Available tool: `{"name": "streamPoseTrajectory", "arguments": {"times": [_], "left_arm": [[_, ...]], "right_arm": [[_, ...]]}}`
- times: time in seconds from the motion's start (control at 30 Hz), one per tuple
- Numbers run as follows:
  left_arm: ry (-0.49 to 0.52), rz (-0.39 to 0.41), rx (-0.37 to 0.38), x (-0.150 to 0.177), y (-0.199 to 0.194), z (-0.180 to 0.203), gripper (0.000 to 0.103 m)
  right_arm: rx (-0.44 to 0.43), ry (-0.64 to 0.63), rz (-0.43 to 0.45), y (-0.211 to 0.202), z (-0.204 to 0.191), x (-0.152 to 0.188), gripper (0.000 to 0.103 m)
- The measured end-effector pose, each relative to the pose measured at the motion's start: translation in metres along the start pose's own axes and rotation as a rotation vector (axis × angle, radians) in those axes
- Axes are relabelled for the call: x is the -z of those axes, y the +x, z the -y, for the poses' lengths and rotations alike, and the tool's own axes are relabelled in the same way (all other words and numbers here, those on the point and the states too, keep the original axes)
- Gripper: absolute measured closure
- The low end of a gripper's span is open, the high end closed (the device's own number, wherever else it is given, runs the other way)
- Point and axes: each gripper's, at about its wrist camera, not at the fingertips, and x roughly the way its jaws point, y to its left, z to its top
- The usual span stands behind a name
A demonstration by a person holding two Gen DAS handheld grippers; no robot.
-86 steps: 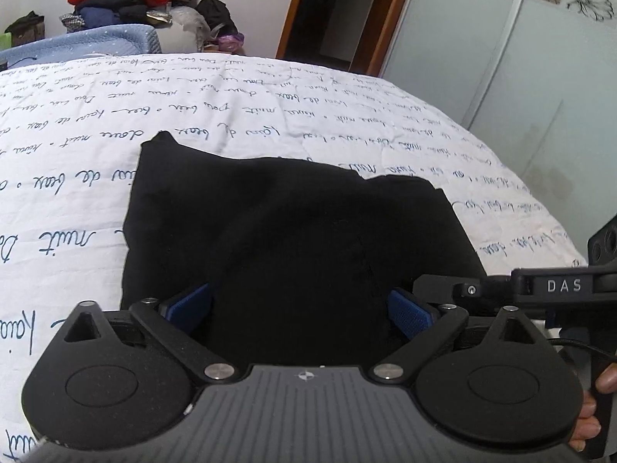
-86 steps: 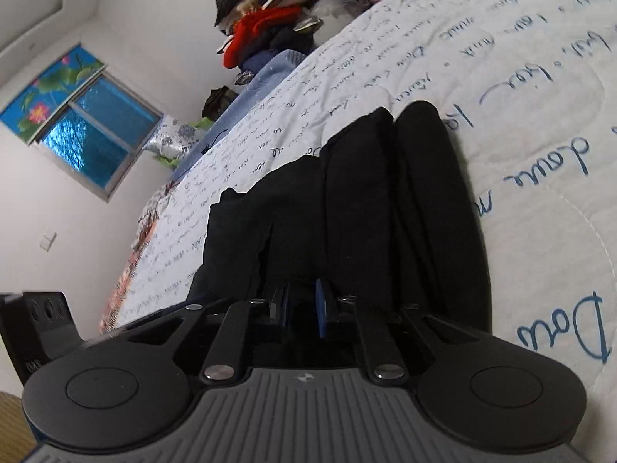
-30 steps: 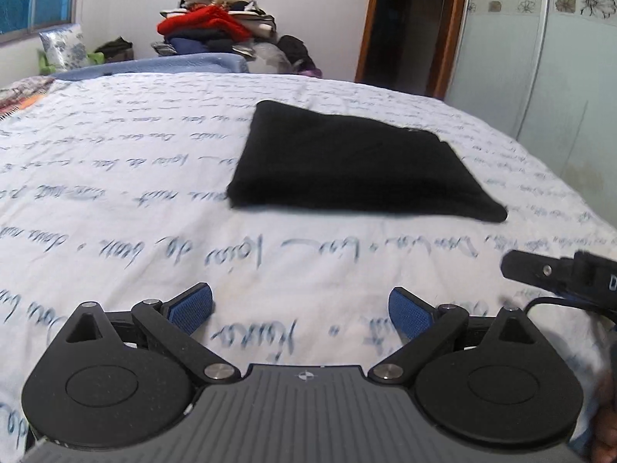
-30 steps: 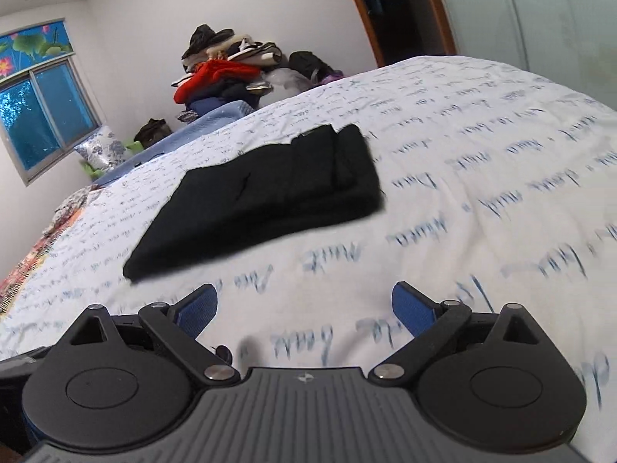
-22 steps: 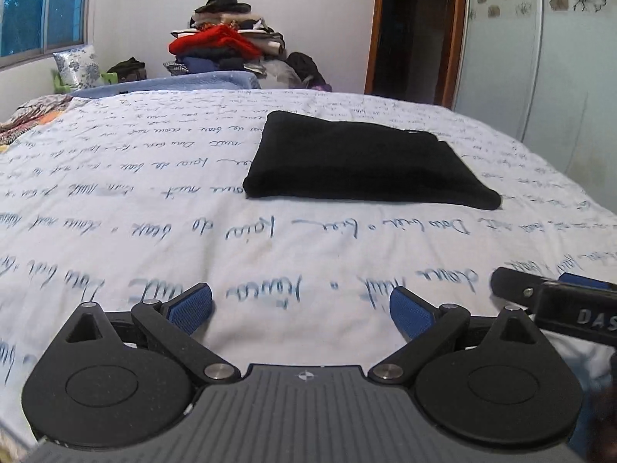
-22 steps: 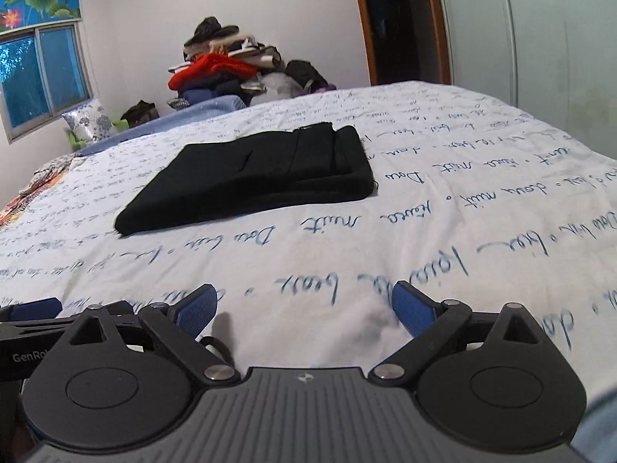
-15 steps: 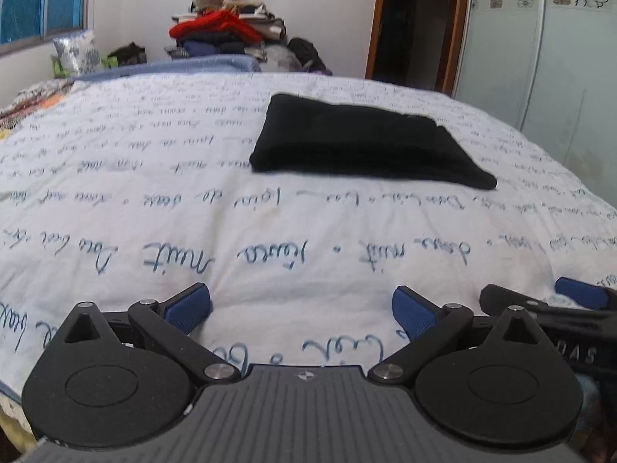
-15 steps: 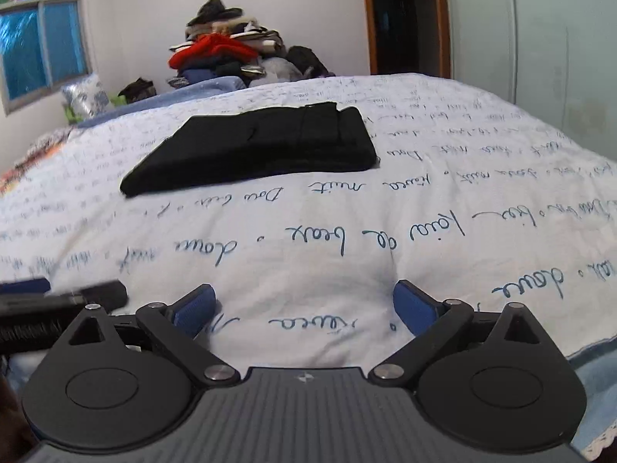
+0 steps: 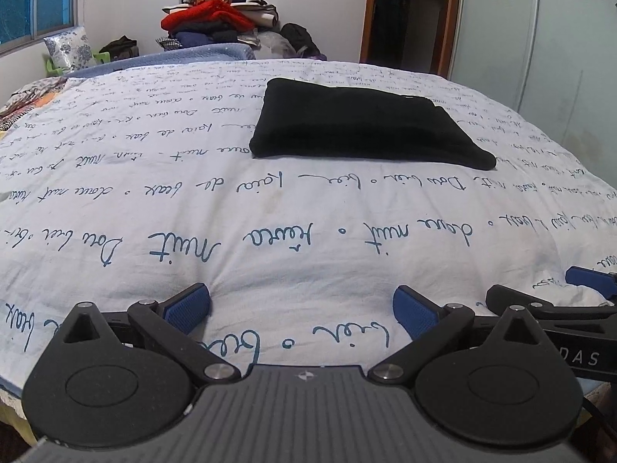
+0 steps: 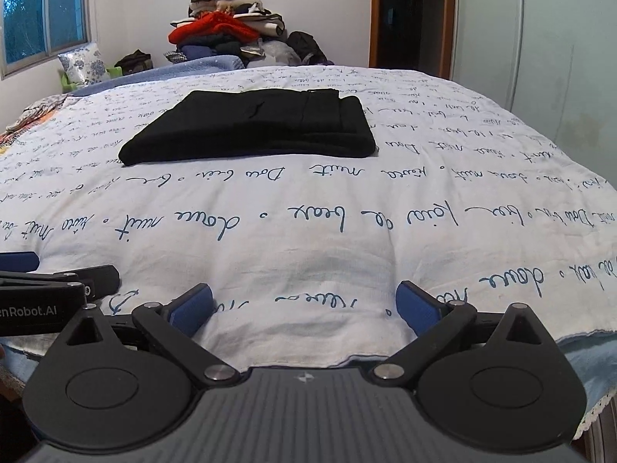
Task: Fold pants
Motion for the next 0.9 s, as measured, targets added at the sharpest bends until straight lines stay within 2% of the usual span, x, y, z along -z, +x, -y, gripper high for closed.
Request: {"name": "streamPoseTrajectory", "arguments": {"times": [0.9], "left_arm": [[0.004, 0.002, -0.009, -0.0006, 0.0011, 0.0007, 0.0]], "right_arm": [[0.004, -0.005, -0.01, 0.0007, 0.0005, -0.0008, 0.0]]}}
